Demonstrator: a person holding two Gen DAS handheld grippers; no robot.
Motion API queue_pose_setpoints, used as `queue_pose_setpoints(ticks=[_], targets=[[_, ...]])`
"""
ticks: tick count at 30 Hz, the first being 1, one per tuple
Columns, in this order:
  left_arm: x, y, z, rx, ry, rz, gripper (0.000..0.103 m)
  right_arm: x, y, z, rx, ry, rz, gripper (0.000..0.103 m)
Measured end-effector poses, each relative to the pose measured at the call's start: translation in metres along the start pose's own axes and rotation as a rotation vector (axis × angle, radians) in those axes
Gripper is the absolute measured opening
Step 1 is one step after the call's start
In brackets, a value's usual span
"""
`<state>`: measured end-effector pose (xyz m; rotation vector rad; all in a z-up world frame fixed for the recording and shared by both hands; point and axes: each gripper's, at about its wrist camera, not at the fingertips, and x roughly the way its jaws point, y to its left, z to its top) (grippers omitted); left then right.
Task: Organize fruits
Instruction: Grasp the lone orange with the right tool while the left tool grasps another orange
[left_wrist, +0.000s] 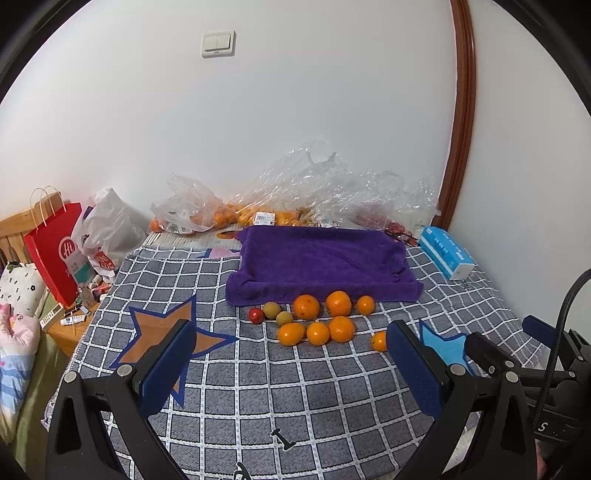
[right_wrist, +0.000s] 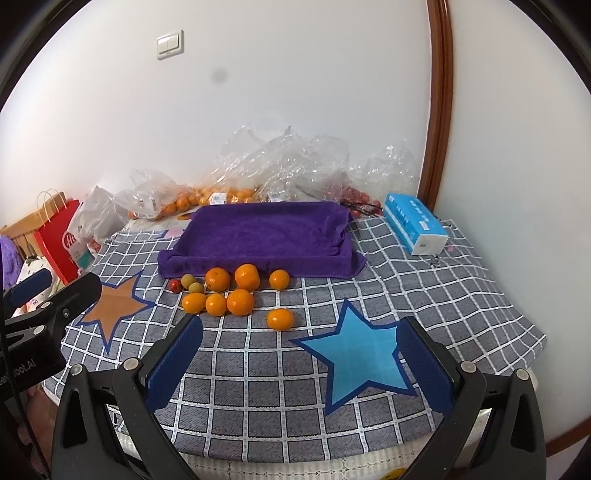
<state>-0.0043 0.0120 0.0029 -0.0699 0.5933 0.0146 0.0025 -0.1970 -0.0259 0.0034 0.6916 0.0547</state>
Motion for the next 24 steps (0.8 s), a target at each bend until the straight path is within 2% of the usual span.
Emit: queue_pose_setpoints(ticks=[10, 14, 17, 20, 24], targets=[[0.051, 0.016, -0.010, -0.025, 0.070, 0.040, 0.103, 0.061, -0.010, -0.006, 0.052, 0.082, 0.018, 0.103], [0.072, 0.026, -0.019, -0.031, 0.096, 0.092, 0.103, 0.087, -0.012, -0.010, 0.062, 0.119, 0.029, 0.102], [0.090, 0.039, -0.026, -0.060, 0.136, 0.086, 0.103, 0.104, -0.013, -0.016, 0.071, 0.141, 0.034, 0.102], [0.107, 0.048, -0.031, -0.071, 0.179, 0.077, 0.103, 0.120, -0.013, -0.025, 0.094, 0.173, 0.072, 0.098], [0.127, 0.056, -0.036, -0.078, 0.228, 0.060, 0.101, 0.149, -0.007, -0.035, 0.095, 0.227, 0.105, 0.080]])
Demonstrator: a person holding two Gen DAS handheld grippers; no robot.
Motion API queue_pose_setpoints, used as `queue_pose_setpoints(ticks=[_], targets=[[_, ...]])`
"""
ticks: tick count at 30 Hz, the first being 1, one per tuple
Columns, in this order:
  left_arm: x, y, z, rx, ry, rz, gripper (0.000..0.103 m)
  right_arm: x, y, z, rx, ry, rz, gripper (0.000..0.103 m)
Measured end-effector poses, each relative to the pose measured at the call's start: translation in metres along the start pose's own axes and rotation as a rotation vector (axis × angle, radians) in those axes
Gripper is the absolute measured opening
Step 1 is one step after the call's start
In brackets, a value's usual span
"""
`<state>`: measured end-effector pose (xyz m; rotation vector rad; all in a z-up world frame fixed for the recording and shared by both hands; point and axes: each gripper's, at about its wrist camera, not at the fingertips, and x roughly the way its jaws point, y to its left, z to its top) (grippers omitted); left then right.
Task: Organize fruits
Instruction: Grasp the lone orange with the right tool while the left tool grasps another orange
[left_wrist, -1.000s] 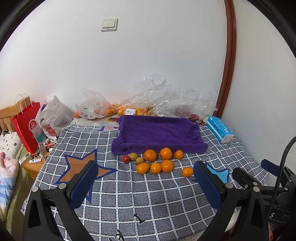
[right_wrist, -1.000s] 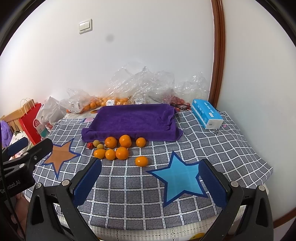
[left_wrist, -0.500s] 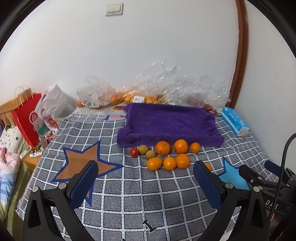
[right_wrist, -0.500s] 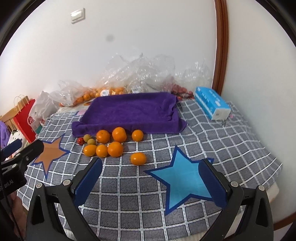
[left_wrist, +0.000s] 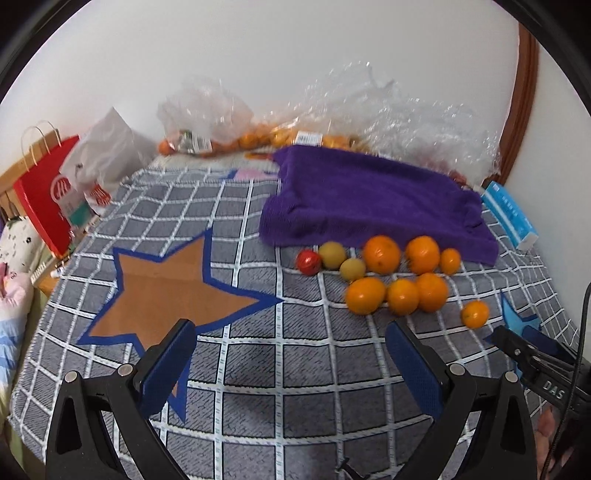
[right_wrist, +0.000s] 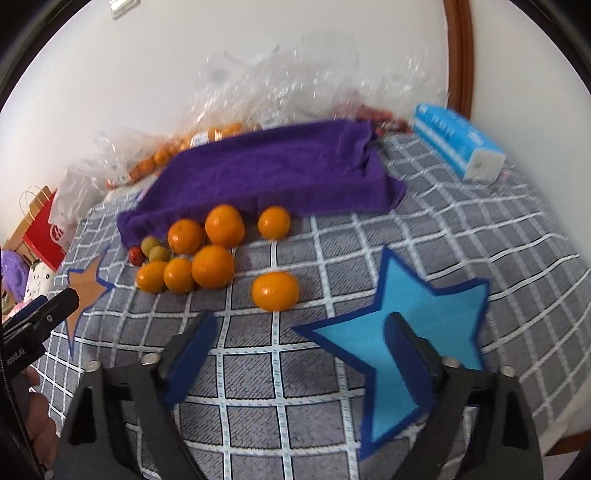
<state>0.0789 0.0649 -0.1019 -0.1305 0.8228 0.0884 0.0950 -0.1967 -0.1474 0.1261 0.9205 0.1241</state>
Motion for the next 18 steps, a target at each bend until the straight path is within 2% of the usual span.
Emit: queue_pose_setpoints(ticks=[3, 5, 8, 10, 12, 15, 18], targets=[[0.012, 0.005, -0.002, -0.012, 0.023, -0.045, 0.096, 0.017, 0.003, 0.000, -0.010, 0.011, 0.020, 0.072], [0.020, 0.005, -0.003, -0.016, 0.047, -0.090, 0.089, 0.026, 0.005, 0.001, -0.019, 0.008, 0.019, 0.069], [0.029, 0.002, -0.004, -0.019, 0.063, -0.104, 0.088, 0.040, 0.010, 0.005, -0.028, 0.013, 0.011, 0.061], [0.035, -0.001, -0.003, -0.009, 0.068, -0.109, 0.087, 0.046, 0.013, 0.008, -0.037, 0.003, -0.004, 0.060], [0.040, -0.002, 0.000, -0.003, 0.076, -0.110, 0.085, 0.049, 0.016, 0.010, -0.060, 0.000, -0.013, 0.051], [0.046, -0.003, 0.006, -0.003, 0.074, -0.111, 0.078, 0.050, 0.019, 0.013, -0.096, -0.004, -0.012, 0.043], [0.052, -0.009, 0.010, -0.009, 0.086, -0.170, 0.075, 0.047, 0.019, 0.014, -0.120, -0.007, -0.025, 0.040]])
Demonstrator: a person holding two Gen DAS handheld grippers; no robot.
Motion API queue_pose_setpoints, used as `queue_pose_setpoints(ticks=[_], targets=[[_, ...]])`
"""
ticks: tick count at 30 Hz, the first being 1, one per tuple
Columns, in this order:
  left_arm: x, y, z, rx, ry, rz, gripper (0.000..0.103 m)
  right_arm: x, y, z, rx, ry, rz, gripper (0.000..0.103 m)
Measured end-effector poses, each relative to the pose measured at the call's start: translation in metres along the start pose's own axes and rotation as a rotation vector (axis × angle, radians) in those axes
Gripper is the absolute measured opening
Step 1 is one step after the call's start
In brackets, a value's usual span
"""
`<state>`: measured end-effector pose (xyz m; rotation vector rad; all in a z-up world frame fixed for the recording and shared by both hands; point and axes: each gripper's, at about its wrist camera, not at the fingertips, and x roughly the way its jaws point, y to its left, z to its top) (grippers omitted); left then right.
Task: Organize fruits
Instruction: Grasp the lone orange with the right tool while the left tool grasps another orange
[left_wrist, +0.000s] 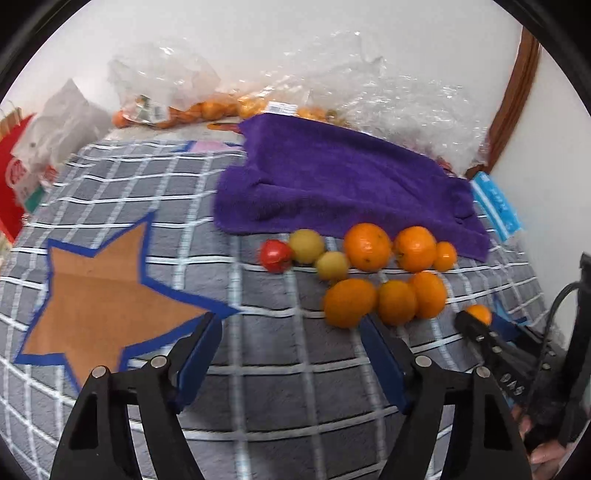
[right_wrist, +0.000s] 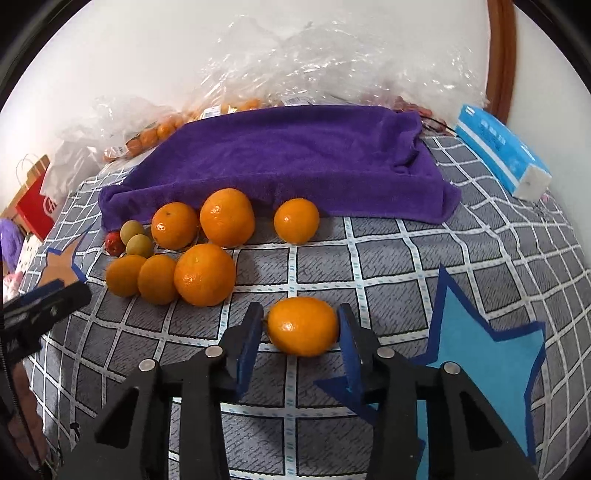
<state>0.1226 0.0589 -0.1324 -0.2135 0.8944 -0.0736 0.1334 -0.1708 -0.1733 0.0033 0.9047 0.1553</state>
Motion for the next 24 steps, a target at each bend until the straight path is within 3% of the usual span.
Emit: queue_pose_setpoints(ticks=[3, 9, 13, 17, 24], targets=[[0.004, -0.012, 0.000, 0.039, -0.009, -0.039, 0.073, 0.000, -0.002, -0.002, -0.016, -0.008, -0.008, 0.040], [0.020, -0.036, 0.000, 0.106, -0.011, -0.004, 0.062, 0.004, -0.001, -0.004, -0.038, -0.009, -0.006, 0.041], [0.017, -0.035, -0.001, 0.108, -0.041, -0.025, 0.048, 0.004, -0.003, -0.004, -0.027, -0.012, 0.014, 0.041], [0.021, -0.034, -0.001, 0.126, -0.024, -0.029, 0.044, 0.004, -0.010, -0.003, 0.008, -0.016, 0.046, 0.041], [0.030, -0.033, 0.000, 0.115, -0.022, -0.038, 0.035, 0.005, -0.005, -0.003, -0.026, -0.013, 0.012, 0.041]])
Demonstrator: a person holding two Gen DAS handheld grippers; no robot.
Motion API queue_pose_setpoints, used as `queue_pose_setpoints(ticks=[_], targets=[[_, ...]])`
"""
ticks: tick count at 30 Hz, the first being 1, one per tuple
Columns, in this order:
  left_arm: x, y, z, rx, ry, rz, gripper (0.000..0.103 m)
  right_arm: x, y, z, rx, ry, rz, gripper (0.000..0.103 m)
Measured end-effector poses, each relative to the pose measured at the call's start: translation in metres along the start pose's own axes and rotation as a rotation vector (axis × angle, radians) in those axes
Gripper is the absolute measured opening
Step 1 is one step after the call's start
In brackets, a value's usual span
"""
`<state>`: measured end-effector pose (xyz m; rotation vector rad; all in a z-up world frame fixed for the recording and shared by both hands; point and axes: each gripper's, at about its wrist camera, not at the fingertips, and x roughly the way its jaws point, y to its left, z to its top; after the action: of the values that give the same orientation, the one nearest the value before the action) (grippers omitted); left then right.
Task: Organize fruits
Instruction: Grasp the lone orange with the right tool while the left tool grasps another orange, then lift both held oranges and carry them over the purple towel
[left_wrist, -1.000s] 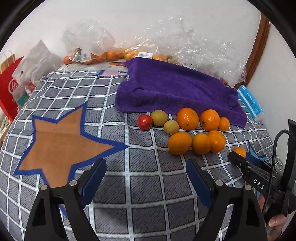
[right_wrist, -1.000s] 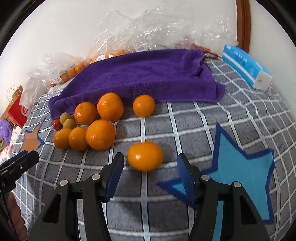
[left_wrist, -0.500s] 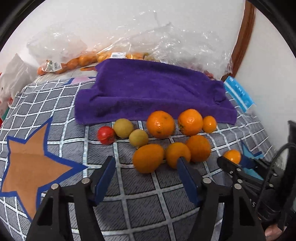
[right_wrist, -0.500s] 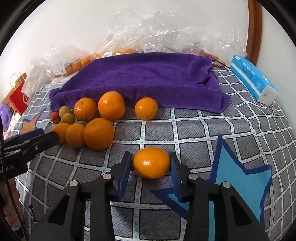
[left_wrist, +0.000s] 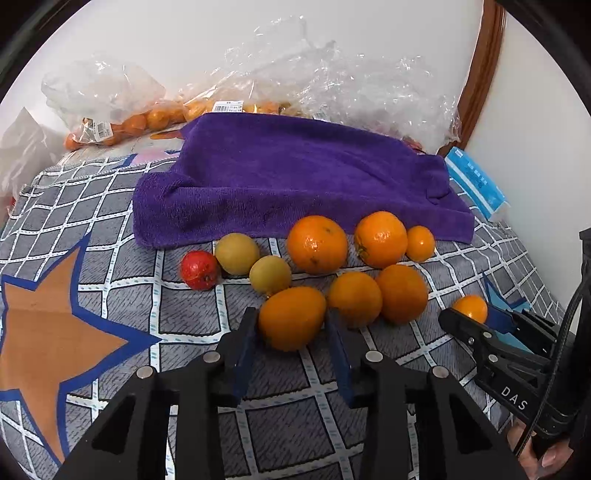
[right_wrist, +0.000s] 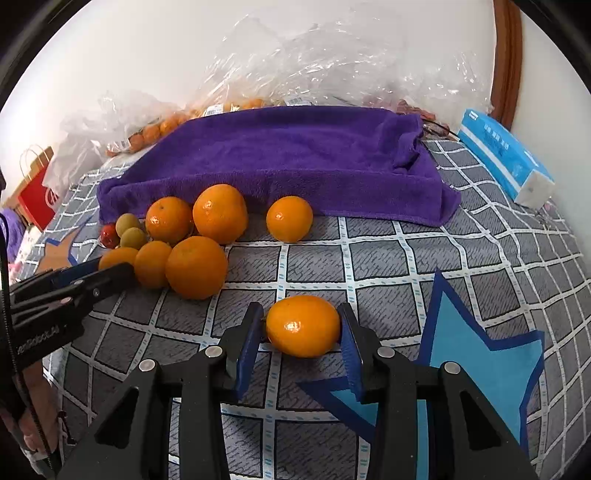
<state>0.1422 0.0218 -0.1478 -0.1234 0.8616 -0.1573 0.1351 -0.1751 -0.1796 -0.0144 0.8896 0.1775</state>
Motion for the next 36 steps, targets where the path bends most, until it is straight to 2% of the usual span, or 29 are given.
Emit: queue_pose_setpoints(ticks=[4, 8, 13, 19, 26, 31, 34, 36], targets=[[-0.001, 0.000, -0.001, -0.004, -0.005, 0.002, 0.035, 0.000, -0.001, 0.000, 0.000, 0.000, 0.005, 0.041], [-0.001, 0.010, -0.003, -0.075, -0.011, -0.041, 0.035, 0.000, 0.003, 0.001, -0.016, 0.002, -0.011, 0.040], [-0.001, 0.015, -0.004, -0.112, -0.021, -0.077, 0.034, -0.001, 0.006, 0.000, -0.027, -0.003, -0.022, 0.040], [-0.016, 0.020, -0.006, -0.139, -0.104, -0.101, 0.034, -0.005, 0.002, -0.002, -0.010, -0.022, -0.009, 0.040], [-0.032, 0.013, -0.006, -0.105, -0.192, -0.093, 0.034, -0.013, -0.004, -0.002, 0.025, -0.055, 0.012, 0.040], [-0.028, 0.025, -0.002, -0.178, -0.151, -0.017, 0.034, -0.017, -0.009, 0.002, 0.054, -0.051, 0.024, 0.040], [-0.035, 0.031, 0.001, -0.213, -0.147, -0.029, 0.034, -0.026, -0.013, 0.009, 0.078, -0.062, 0.051, 0.040], [-0.041, 0.032, 0.007, -0.218, -0.149, -0.019, 0.034, -0.032, -0.013, 0.016, 0.067, -0.083, 0.037, 0.040]])
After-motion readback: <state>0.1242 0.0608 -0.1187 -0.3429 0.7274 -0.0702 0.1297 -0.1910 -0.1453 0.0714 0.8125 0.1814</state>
